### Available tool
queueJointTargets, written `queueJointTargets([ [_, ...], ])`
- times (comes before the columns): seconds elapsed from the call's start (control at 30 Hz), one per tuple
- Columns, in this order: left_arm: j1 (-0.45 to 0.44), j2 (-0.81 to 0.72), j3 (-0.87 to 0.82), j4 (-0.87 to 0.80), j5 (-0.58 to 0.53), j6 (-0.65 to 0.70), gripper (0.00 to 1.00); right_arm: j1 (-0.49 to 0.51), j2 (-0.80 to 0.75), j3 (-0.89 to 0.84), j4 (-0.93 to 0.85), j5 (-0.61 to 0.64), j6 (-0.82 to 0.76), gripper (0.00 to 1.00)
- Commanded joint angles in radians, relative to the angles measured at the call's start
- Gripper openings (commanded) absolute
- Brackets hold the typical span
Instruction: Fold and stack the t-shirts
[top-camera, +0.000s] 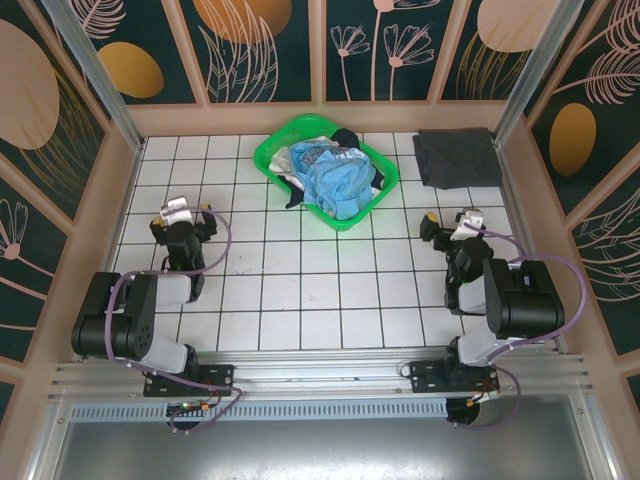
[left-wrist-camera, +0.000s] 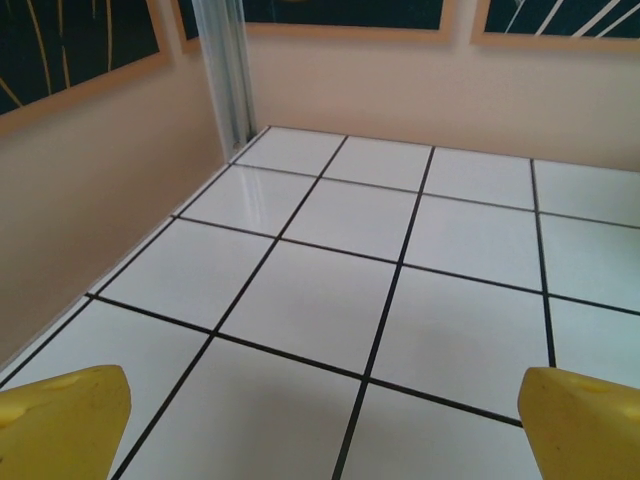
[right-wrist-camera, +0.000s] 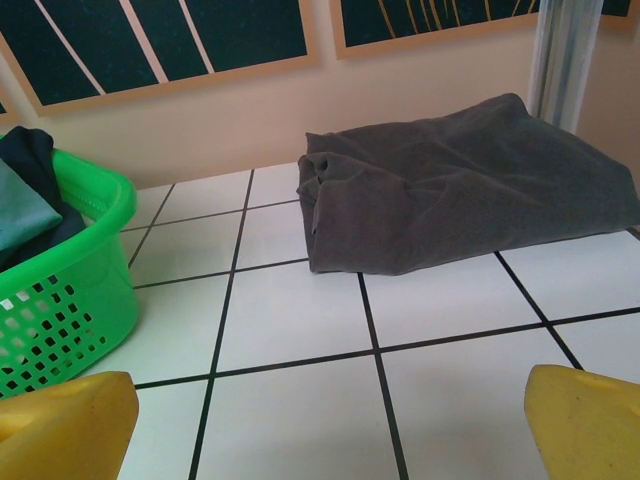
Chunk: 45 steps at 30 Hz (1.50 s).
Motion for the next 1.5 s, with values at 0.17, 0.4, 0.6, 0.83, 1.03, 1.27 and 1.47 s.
queueJointTargets([
  [0.17,0.005,-0.174,0.275,-0.339,0.216,-0.267,0.99,0.148,-0.428,0.014,-0.245,0.328,0.130,0.99],
  [0.4,0.005,0.111,0.587,-0.455,0.449,-0.284,0.99,-0.046,-0.634,-0.093,-0.281,-0.102,0.645,0.99],
  [0.6,0.001,0.428,0.895,-0.489,0.694,-0.282,0.99,0.124,-0.480,0.211,-0.738,-0.168,0.569,0.99],
  [0.83,-0.037,0.738,1.271,-0.751,0.785,-0.161,0.99,0.249,-0.239,0.329,-0.657,-0.201,0.639,0.99],
  [1.03,-0.041,0.848,1.340,-0.821,0.849,-0.159,0.92,0.276,0.044,0.497,-0.589,-0.265,0.696,0.80],
  [1.27,-0.041,0.812,1.263,-0.838,0.874,-0.166,0.58,0.282,0.229,0.602,-0.525,-0.317,0.751,0.56],
  [1.47,-0.042,0.652,1.083,-0.844,0.781,-0.178,0.50,0.292,0.316,0.689,-0.552,-0.334,0.747,0.51],
])
